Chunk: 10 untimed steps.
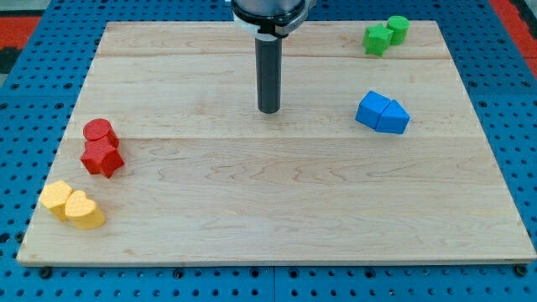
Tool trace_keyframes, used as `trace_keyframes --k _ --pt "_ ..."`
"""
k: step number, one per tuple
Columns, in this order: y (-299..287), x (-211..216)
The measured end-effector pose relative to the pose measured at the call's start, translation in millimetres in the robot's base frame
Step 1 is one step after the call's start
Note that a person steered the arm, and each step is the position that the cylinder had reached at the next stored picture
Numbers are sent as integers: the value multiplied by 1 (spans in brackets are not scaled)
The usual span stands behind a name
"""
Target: Move your arm towards the red blocks
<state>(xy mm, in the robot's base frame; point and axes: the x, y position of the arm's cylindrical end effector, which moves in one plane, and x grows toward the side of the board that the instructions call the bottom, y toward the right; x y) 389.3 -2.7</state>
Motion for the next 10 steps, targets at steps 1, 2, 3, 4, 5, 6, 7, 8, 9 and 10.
trace_keyframes --k 1,2,3,4,5,6,7,8,9,10 --pt "0 0" --pt "5 0" --pt "5 0" --pt "5 1" --pt "7 1" --pt "7 1" --pt "7 43" --pt "6 106" --pt "7 154" --pt "11 181"
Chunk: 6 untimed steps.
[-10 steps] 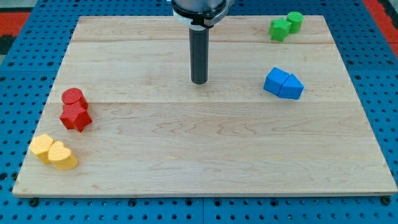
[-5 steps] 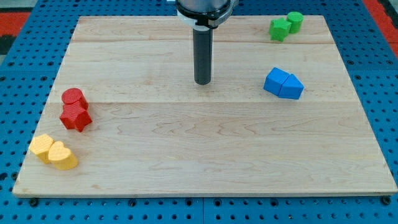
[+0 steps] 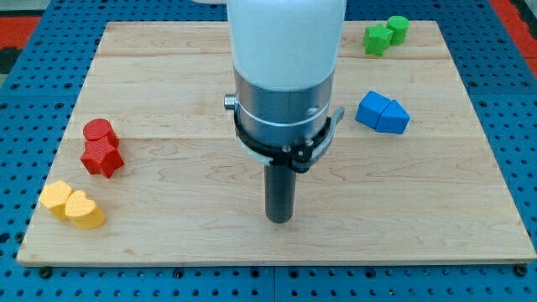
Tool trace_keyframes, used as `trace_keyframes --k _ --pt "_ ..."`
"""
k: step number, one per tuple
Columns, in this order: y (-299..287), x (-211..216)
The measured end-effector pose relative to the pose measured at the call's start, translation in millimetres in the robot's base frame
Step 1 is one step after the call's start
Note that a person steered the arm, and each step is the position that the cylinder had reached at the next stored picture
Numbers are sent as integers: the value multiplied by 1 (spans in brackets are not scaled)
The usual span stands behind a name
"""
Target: Move your arm towards the red blocks
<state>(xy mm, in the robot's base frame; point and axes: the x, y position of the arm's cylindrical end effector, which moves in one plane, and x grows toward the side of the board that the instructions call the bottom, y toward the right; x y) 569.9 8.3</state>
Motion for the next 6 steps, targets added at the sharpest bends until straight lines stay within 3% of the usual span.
trace_keyframes --k 3,4,6 --pt "-6 7" --pt "-51 26" --pt "-90 -55"
